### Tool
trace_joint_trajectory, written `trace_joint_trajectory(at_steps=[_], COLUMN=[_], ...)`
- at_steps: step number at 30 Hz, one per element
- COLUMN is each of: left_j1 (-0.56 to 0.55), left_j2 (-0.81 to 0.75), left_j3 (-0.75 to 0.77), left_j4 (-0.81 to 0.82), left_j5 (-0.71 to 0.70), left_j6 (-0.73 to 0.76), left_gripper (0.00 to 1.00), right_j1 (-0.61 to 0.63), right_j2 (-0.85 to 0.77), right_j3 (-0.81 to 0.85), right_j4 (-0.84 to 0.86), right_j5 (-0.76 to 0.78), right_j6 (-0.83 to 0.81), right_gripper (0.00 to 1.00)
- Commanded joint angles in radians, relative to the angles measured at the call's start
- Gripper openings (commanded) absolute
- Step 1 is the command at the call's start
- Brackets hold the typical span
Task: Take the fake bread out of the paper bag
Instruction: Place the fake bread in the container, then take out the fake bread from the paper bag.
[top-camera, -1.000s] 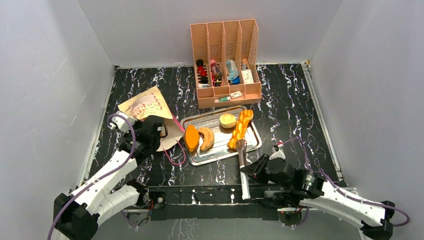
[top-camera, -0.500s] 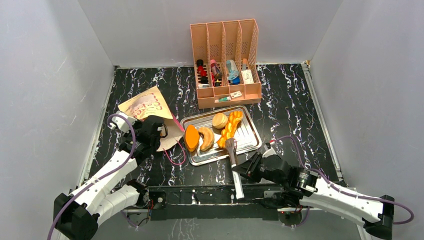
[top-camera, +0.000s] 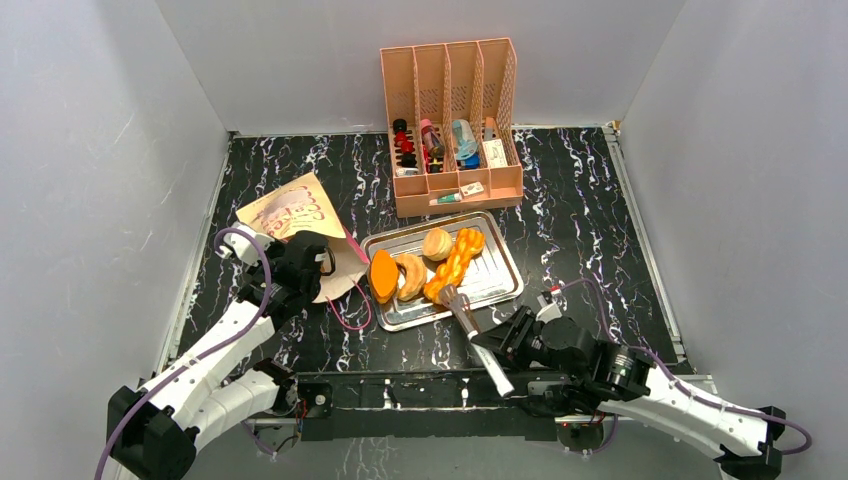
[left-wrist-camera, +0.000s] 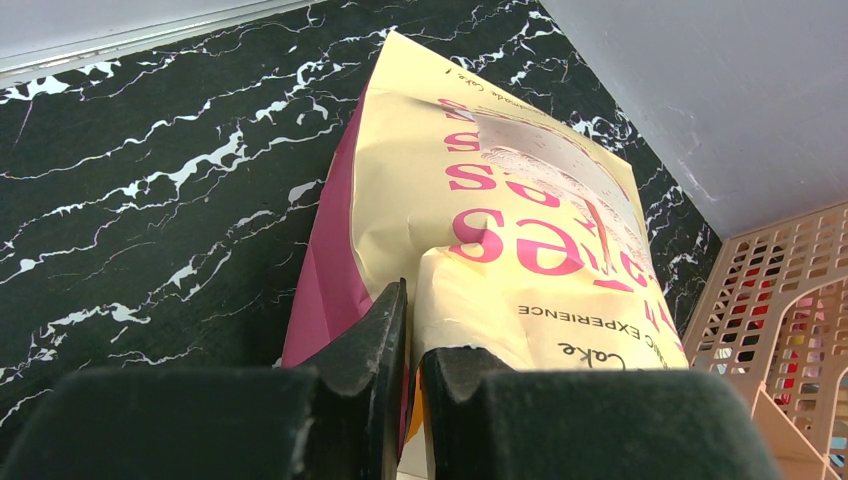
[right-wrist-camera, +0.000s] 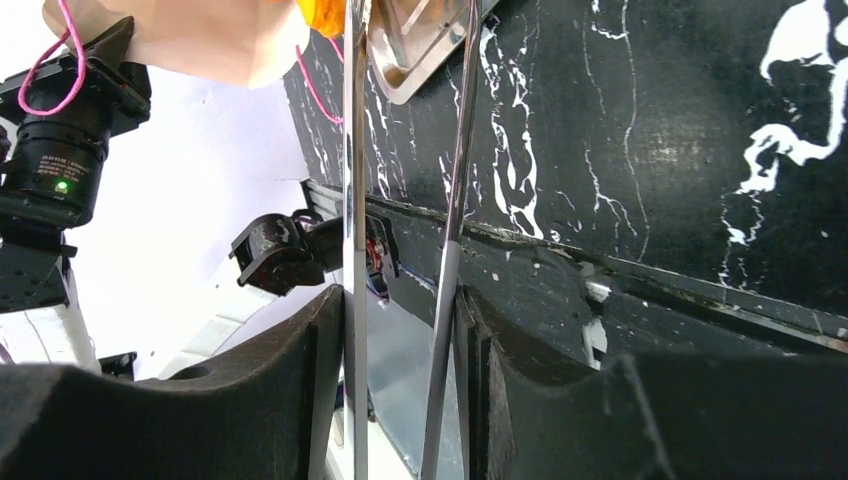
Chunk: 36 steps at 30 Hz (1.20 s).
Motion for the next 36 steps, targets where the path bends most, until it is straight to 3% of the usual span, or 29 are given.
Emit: trace_joint_trajectory(at_steps=[1,7,9,17,27,36], left_j1=[0.004,0.004,0.004,0.004,0.004,0.004], left_j2=[-0.002,0.001,0.001,0.016,0.018,-0.004], left_j3=[0.017,0.026,0.026,0.032,0.039,0.045], left_j4=[-0.028,-0.039,-0.044,-0.046,-0.050,-0.070], left_j5=[-0.001,-0.004,-0.008,-0.006,0.011,0.016], left_j6=[-0.007,-0.005,-0.005,-0.002,0.000,-0.001], left_gripper=[0.07,0.07,0.07,0.07,0.07,0.07], right_j1=[0.000,0.000,0.000,-0.002,-0.002,0.000], right_j2=[-0.045,-0.088,-0.104,-0.001,0.150,0.399], right_j3=[0.027,0.084,0.173,0.312,0.322,0.291], right_j4=[-0.022,-0.143,-0.218,-0.205,0.033,0.393], right_j5=[0.008,0.008,0.026,0.031,-0.080,-0.206], right_j6=[0.022,0.017,-0.006,-0.120,-0.197,-0.258], right_gripper=[0.39,0.38,0.35,0.33,0.30,0.30])
